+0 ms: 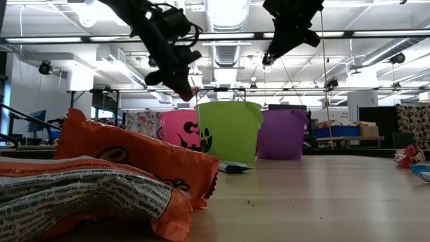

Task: Sort candy
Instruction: Put the red candy into the pink bin, then put the orange candy into the green bin

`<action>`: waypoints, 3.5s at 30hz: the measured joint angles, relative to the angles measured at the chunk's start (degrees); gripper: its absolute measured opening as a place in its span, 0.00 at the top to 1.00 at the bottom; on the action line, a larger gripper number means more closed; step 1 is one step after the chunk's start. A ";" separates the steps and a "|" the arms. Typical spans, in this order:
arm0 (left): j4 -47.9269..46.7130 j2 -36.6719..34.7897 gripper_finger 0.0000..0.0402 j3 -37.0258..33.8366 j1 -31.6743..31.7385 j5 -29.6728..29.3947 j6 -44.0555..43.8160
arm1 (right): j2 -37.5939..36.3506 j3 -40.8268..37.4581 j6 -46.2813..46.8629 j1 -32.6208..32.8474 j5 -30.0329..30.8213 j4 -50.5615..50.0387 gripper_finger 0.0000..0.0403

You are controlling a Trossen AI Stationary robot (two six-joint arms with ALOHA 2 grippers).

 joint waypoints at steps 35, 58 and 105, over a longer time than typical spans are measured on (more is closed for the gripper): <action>-4.61 1.42 0.74 0.94 -1.01 5.68 -2.43 | -0.02 0.00 2.61 0.02 -2.14 -0.15 0.75; -20.99 -7.82 0.53 0.96 -9.15 8.70 -13.02 | -0.61 0.12 6.02 0.81 -14.21 -5.17 0.75; -20.87 1.26 0.63 -21.78 -54.39 16.47 -80.88 | -0.48 0.11 -0.41 1.07 -14.64 -4.90 0.75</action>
